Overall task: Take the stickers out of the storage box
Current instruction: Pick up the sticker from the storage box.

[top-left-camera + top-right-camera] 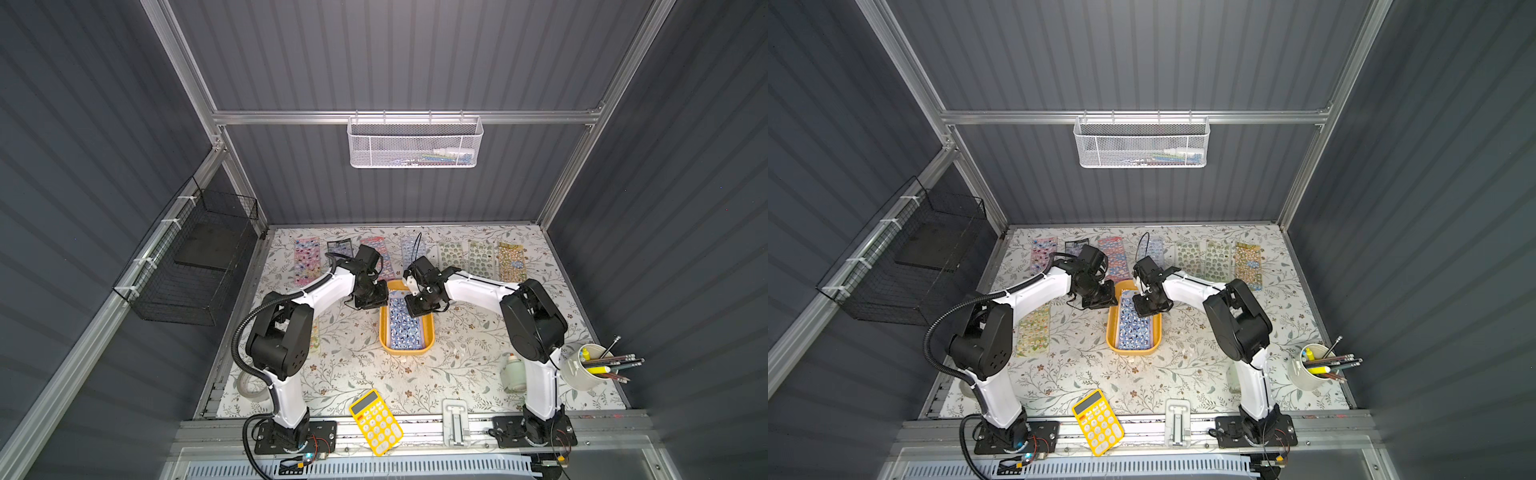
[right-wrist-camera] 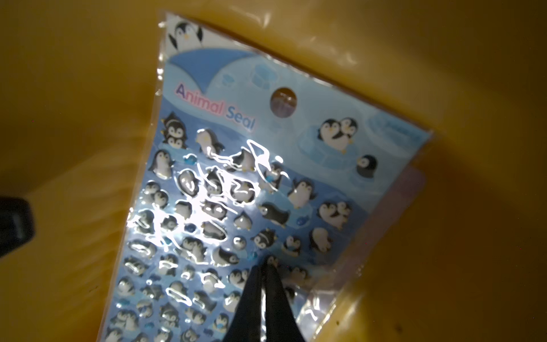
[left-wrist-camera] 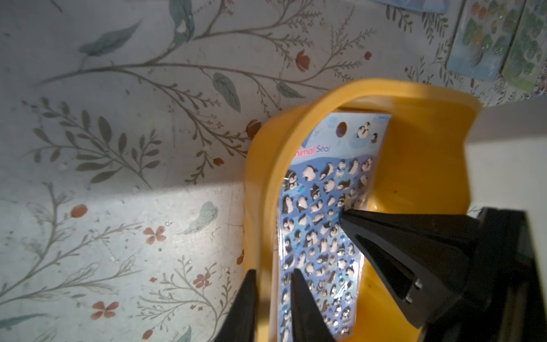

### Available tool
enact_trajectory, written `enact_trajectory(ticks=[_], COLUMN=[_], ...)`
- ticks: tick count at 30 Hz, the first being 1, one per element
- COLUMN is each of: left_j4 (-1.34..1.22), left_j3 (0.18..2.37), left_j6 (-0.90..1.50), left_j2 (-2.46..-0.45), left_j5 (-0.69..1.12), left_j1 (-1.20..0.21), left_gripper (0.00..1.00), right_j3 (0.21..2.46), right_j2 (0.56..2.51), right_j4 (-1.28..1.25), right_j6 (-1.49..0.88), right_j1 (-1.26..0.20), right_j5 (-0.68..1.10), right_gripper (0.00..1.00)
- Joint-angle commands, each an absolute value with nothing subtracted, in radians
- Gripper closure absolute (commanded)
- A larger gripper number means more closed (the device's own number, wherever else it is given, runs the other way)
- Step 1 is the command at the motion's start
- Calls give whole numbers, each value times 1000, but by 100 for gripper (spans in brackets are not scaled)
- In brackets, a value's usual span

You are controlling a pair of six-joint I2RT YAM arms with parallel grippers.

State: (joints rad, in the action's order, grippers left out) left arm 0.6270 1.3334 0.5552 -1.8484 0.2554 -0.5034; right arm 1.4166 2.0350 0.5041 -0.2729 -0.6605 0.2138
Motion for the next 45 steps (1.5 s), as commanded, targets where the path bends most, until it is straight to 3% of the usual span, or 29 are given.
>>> enact_trajectory(ticks=[1, 8, 15, 17, 21, 25, 28, 31, 35, 40, 45], left_j4=[613, 609, 627, 638, 712, 801, 843, 848, 854, 853, 857], left_j3=[1327, 1345, 1373, 1390, 1469, 1543, 1591, 1611, 1624, 1626, 1628], left_j6=[579, 587, 578, 573, 545, 509, 491, 489, 486, 485, 485], left_j2=[-1884, -1889, -1877, -1871, -1866, -1876, -1899, -1911, -1927, -1941, -1936], left_j5=[299, 298, 289, 277, 190, 57, 7, -2, -6, 10, 18], left_j1=[-537, -549, -548, -549, -549, -548, -548, -546, -546, -546, -547], left_gripper=[79, 77, 28, 18, 9, 6, 12, 24, 52, 70, 100], right_j3=[1442, 1473, 1454, 1456, 1448, 1432, 1425, 1420, 1417, 1414, 1404], right_j2=[2077, 2142, 2173, 2186, 2185, 2176, 2173, 2169, 2168, 2167, 2157], right_j4=[480, 429, 352, 351, 340, 323, 318, 313, 310, 307, 301], right_j6=[-279, -314, -323, -330, -338, -344, -345, -348, -349, -351, -356], right_j1=[-678, -686, -681, -676, -665, -659, -658, -658, -656, -654, -652], right_j5=[277, 403, 513, 525, 538, 544, 545, 544, 543, 542, 536], right_gripper=[90, 90, 90, 90, 90, 90, 90, 90, 90, 90, 90])
